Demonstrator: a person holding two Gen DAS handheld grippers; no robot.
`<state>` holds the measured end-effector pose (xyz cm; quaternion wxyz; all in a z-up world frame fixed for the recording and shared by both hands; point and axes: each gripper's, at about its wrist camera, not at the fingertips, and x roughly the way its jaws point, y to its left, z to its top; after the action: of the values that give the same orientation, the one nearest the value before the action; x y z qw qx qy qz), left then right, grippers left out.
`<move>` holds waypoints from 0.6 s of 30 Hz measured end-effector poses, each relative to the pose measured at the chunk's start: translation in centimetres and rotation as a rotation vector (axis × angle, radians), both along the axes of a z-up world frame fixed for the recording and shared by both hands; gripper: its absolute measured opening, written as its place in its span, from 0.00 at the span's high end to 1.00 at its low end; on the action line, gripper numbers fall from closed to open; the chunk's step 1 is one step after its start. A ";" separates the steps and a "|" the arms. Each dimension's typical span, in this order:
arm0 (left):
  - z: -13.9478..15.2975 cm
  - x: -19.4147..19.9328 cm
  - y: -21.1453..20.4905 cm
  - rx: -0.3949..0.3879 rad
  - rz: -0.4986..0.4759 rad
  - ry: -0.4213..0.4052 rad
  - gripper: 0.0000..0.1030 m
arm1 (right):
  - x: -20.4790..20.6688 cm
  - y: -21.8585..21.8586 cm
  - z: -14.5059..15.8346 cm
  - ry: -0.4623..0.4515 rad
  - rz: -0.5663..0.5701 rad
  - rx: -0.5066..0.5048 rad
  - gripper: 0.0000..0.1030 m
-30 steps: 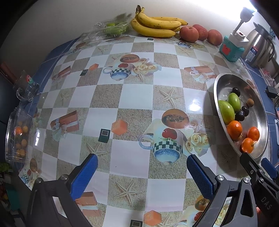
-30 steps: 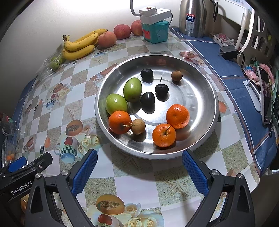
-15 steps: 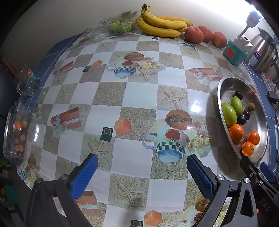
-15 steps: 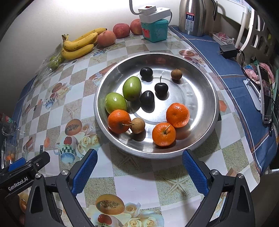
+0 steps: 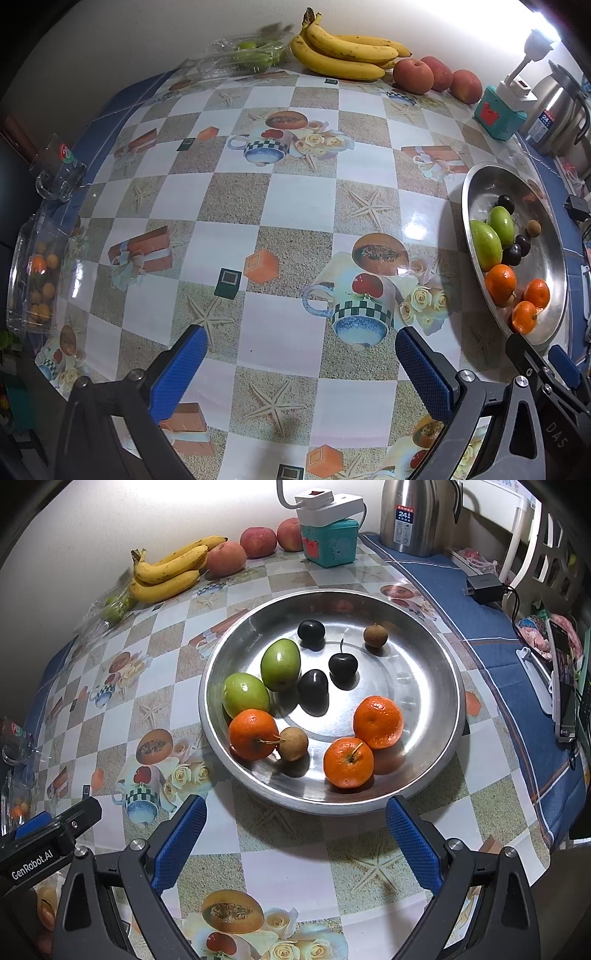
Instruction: Organize fruits
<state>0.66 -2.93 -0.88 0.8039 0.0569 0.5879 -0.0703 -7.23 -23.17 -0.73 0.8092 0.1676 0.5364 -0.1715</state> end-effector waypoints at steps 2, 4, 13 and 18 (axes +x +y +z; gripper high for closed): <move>0.0 0.0 0.0 0.000 0.000 -0.001 0.00 | 0.0 0.0 0.0 0.001 0.000 0.000 0.05; 0.1 0.0 0.0 0.000 -0.001 -0.003 0.00 | 0.0 0.0 0.0 0.002 -0.001 0.000 0.05; 0.2 0.0 0.0 0.009 -0.006 -0.012 0.00 | 0.0 0.0 -0.1 0.004 -0.003 0.001 0.05; 0.7 -0.2 0.0 0.011 -0.008 -0.043 0.00 | 0.0 0.0 -0.1 0.004 -0.002 0.001 0.05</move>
<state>0.44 -2.89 -0.16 0.8157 0.0650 0.5706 -0.0690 -7.23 -23.19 -0.87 0.8079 0.1681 0.5378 -0.1723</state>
